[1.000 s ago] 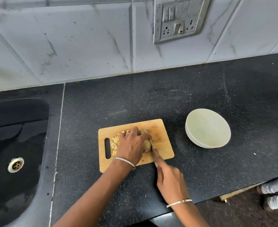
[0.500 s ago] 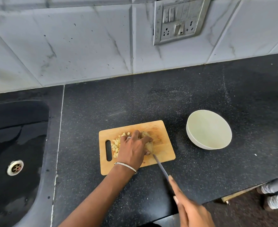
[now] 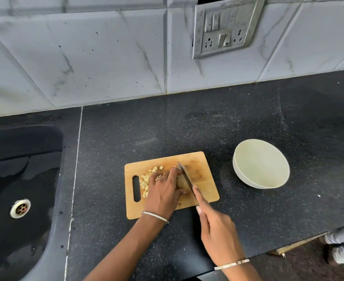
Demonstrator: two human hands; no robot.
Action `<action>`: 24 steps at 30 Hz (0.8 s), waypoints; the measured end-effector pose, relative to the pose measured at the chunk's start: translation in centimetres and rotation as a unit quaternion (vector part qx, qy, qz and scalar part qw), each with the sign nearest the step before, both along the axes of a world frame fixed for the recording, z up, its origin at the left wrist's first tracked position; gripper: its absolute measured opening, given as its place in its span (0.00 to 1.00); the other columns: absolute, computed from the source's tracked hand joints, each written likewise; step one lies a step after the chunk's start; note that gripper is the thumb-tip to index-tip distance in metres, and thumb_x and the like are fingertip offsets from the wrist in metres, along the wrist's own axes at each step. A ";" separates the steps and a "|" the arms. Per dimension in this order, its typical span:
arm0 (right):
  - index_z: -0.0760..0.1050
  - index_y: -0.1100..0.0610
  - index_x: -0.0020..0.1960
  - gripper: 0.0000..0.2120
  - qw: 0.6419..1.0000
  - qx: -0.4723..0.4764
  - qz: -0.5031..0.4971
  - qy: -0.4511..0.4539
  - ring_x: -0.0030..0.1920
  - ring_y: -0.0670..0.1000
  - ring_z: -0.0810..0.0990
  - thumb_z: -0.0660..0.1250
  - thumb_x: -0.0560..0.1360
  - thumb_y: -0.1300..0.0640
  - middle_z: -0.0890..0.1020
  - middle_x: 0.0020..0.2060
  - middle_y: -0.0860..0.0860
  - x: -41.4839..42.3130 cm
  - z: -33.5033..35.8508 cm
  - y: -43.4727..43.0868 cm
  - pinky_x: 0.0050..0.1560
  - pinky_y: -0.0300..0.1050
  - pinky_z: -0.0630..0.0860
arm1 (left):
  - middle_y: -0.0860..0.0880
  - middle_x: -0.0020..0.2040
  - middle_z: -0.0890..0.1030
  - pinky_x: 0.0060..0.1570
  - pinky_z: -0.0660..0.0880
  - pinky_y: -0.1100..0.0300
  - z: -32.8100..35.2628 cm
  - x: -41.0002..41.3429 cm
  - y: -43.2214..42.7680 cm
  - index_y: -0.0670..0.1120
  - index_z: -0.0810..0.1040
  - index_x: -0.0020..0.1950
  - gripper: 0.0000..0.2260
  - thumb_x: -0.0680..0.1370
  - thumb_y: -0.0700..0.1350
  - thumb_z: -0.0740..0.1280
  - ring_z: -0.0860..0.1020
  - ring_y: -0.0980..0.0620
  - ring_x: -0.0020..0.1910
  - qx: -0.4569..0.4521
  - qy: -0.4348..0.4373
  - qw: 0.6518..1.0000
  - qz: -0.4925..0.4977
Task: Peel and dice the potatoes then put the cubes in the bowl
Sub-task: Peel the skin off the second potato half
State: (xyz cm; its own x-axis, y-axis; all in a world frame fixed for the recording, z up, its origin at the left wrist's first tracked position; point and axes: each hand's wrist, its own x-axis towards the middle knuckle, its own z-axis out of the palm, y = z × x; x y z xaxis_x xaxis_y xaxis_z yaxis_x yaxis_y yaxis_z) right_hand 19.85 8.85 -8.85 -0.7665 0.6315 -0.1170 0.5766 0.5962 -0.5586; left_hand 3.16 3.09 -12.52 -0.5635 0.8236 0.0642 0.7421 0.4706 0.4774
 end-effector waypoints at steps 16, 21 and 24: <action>0.37 0.29 0.74 0.34 0.997 0.047 0.004 -0.058 0.43 0.56 0.82 0.54 0.82 0.53 0.82 0.41 0.51 -3.3 -0.5 0.4 0.41 0.51 0.76 | 0.41 0.55 0.83 0.67 0.63 0.47 -1.5 -0.1 -0.3 0.35 0.72 0.65 0.25 0.71 0.45 0.66 0.82 0.44 0.52 0.052 0.070 0.996 -0.024; 0.41 0.29 0.75 0.33 0.999 0.030 -0.003 -0.030 0.45 0.55 0.82 0.55 0.82 0.54 0.84 0.45 0.50 -5.4 -0.9 1.1 0.43 0.52 0.77 | 0.44 0.49 0.85 0.64 0.71 0.45 -1.0 0.0 -0.3 0.35 0.75 0.63 0.23 0.73 0.46 0.62 0.83 0.48 0.47 0.049 0.117 0.992 -0.024; 0.40 0.28 0.74 0.33 0.999 0.028 -0.008 -0.041 0.46 0.56 0.83 0.55 0.82 0.53 0.84 0.45 0.49 -4.1 -0.9 0.7 0.45 0.53 0.78 | 0.43 0.52 0.84 0.70 0.65 0.47 -1.5 -0.1 -0.2 0.35 0.74 0.64 0.24 0.71 0.44 0.71 0.83 0.47 0.49 0.021 0.127 0.991 -0.025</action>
